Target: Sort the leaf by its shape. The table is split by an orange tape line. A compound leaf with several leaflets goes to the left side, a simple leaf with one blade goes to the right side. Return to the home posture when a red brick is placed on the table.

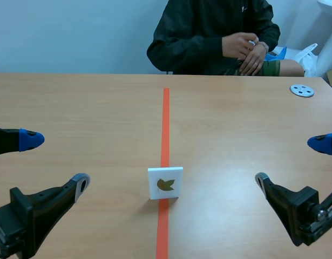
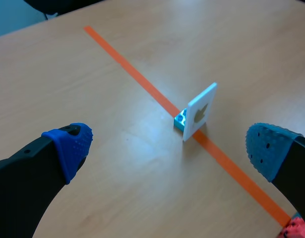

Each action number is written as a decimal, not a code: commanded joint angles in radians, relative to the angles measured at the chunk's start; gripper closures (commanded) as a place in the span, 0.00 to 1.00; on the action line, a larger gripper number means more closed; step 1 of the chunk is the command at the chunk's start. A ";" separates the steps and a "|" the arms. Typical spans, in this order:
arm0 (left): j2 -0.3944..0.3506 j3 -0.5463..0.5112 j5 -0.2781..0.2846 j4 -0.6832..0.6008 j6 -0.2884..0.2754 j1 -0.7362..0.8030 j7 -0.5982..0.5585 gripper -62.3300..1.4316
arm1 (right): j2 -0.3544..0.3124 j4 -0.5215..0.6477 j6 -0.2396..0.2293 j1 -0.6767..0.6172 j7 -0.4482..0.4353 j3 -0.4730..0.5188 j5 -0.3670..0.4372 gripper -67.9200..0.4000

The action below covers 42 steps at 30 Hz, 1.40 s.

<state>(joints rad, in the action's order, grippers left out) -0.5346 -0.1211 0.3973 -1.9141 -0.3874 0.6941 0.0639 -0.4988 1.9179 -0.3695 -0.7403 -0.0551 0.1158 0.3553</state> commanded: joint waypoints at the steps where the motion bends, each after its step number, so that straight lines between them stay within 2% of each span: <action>1: 0.005 0.003 -0.018 -0.011 -0.002 -0.022 0.006 0.00 | -0.011 0.003 0.007 0.011 -0.015 0.003 0.010 0.00; 7: 0.008 0.037 -0.029 0.014 -0.022 -0.064 0.039 0.00 | -0.011 0.003 0.007 0.011 -0.015 0.003 0.010 0.00; 12: 0.027 0.098 -0.090 0.107 -0.054 -0.127 0.032 0.00 | -0.011 0.003 0.007 0.012 -0.015 0.003 0.010 0.00; 18: 0.075 0.193 -0.147 0.241 -0.058 -0.235 -0.001 0.00 | -0.011 0.003 0.007 0.012 -0.015 0.003 0.010 0.00; 22: 0.094 0.265 -0.205 0.335 -0.080 -0.309 -0.042 0.00 | -0.011 0.003 0.007 0.012 -0.015 0.003 0.010 0.00; 25: 0.103 0.320 -0.257 0.407 -0.079 -0.364 -0.085 0.00 | -0.011 0.003 0.007 0.012 -0.015 0.003 0.010 0.00; 33: 0.143 0.450 -0.343 0.617 -0.072 -0.521 -0.220 0.00 | -0.011 0.003 0.007 0.012 -0.015 0.003 0.010 0.00; 42: 0.219 0.544 -0.348 0.834 -0.070 -0.668 -0.333 0.00 | -0.011 0.003 0.007 0.012 -0.015 0.003 0.010 0.00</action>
<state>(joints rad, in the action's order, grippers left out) -0.3225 0.4202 0.0425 -1.0599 -0.4572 0.0345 -0.2428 -0.4988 1.9179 -0.3695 -0.7403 -0.0551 0.1158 0.3553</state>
